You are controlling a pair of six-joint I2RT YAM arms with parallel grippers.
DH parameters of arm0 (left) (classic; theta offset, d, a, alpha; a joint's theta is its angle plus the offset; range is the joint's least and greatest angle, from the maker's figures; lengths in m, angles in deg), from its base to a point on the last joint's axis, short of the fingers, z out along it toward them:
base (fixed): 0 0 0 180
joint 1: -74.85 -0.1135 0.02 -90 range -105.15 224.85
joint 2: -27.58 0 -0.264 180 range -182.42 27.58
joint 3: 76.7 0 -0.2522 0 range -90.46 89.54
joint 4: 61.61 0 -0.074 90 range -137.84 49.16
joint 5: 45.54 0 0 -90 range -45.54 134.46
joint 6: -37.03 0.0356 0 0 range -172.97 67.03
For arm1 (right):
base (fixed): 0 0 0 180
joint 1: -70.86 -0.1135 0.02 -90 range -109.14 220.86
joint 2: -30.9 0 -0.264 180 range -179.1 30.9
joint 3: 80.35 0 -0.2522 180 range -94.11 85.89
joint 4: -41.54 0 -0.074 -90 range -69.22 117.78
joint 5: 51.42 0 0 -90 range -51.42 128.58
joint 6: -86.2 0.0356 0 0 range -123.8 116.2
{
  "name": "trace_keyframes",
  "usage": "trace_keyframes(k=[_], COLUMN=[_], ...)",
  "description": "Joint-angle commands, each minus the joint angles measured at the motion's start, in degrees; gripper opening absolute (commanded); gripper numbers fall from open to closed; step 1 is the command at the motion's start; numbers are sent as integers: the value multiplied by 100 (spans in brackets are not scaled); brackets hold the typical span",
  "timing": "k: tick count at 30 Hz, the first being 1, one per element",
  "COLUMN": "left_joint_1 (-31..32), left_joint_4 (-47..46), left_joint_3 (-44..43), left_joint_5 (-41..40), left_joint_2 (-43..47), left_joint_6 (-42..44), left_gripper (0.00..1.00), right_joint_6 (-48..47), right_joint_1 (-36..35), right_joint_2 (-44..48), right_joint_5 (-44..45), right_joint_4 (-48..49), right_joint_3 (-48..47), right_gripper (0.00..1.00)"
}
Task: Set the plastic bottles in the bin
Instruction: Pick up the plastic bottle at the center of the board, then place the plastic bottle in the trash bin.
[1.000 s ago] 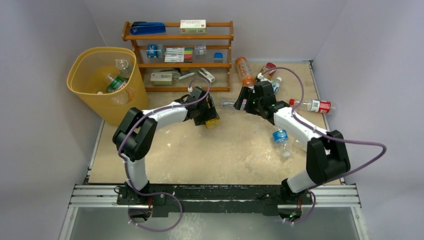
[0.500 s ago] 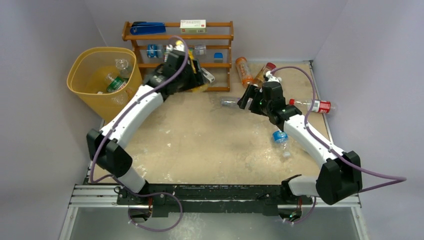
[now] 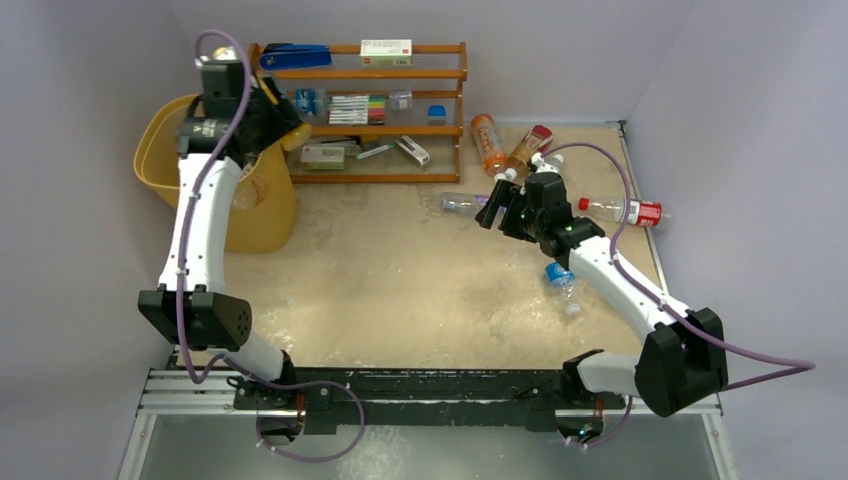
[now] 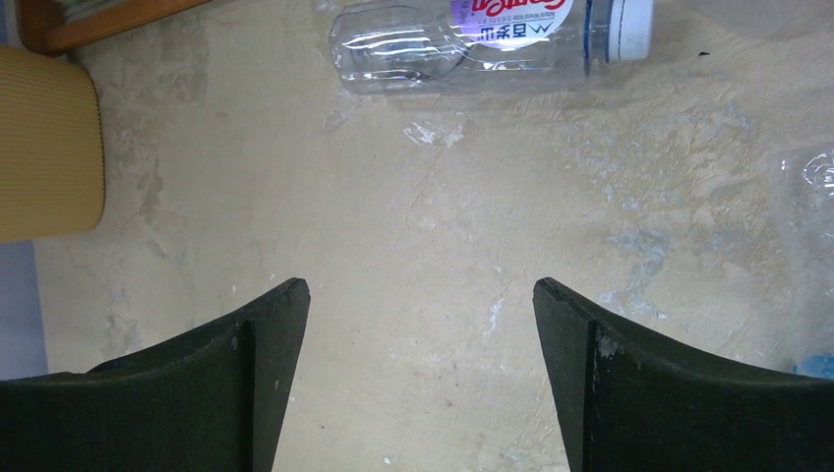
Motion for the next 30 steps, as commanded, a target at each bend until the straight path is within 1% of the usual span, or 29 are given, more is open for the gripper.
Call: trace_keyframes(k=[1, 4, 7, 9, 12, 17, 23, 26, 30], left_joint_1=[-854, -1268, -1578, -1717, -1818, -1943, -1957, -1958, -1958], left_joint_4=[70, 33, 54, 100, 56, -71, -295, -393, -329], left_joint_3=[-460, -497, -487, -467, -376, -179, 25, 141, 97], left_joint_5=[471, 656, 639, 488, 71, -1039, -2106, -2496, -2558], left_joint_2=[340, 363, 359, 327, 311, 323, 307, 301, 128], left_joint_6=[245, 251, 350, 433, 565, 857, 1291, 1515, 1610], left_gripper=[54, 54, 55, 55, 55, 56, 58, 60, 62], right_joint_6=[56, 47, 17, 12, 3, -31, -57, -58, -49], right_joint_1=[-24, -22, -24, -25, -30, -49, -111, -158, -198], right_joint_2=[192, 157, 122, 91, 58, -61, -244, -315, -366], right_joint_5=[-129, -171, -172, -176, -236, -312, -422, -413, -422], right_joint_4=[148, 147, 146, 140, 168, 206, 248, 243, 245], right_joint_3=[59, 75, 70, 69, 65, 76, 39, -10, -44], right_gripper=[86, 86, 86, 86, 86, 86, 86, 86, 86])
